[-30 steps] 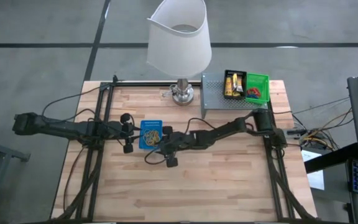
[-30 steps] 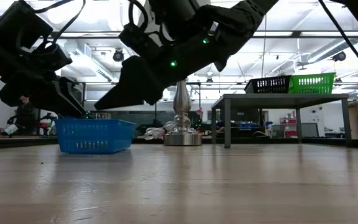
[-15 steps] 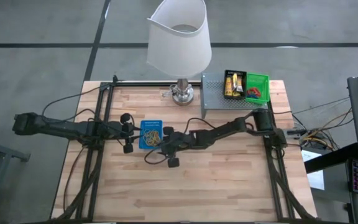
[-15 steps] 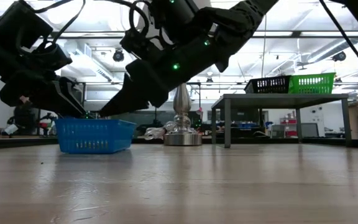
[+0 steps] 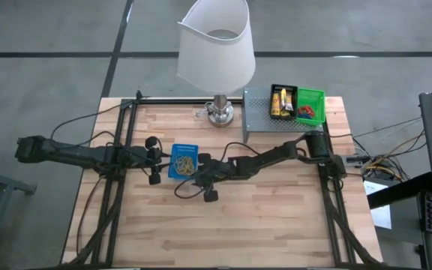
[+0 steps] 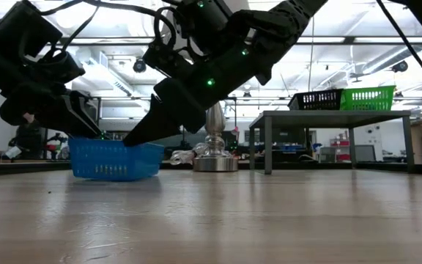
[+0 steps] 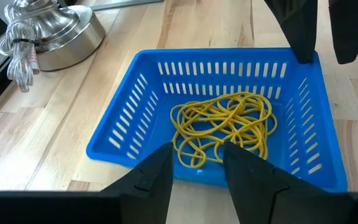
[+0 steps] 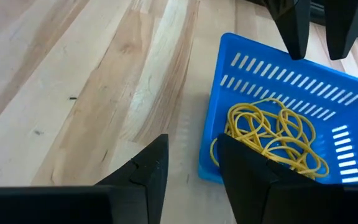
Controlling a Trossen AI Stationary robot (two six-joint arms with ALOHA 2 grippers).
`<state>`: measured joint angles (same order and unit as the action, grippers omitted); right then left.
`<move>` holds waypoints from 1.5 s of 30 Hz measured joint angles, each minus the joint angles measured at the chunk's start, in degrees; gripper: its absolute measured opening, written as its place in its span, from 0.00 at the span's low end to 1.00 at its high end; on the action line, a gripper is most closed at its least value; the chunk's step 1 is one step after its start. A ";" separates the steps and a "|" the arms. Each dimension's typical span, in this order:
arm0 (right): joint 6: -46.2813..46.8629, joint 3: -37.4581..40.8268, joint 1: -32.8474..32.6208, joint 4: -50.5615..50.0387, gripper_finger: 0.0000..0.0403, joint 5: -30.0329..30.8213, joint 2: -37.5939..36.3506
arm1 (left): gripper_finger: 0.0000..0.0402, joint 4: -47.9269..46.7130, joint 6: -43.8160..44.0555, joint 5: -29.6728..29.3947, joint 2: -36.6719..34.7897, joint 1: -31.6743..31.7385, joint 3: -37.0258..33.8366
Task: Pick & Place Office Desk Supplies
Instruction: Put the blue bin on the shelf
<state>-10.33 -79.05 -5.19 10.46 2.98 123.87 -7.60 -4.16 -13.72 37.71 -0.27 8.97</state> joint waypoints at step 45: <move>-4.89 -0.09 0.59 -16.63 0.03 1.73 -4.92 | 0.36 -0.12 0.00 0.00 0.00 0.02 0.00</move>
<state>-15.22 -79.13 -4.60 -6.17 4.71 118.95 -7.71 -4.16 -13.72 37.71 -0.25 8.97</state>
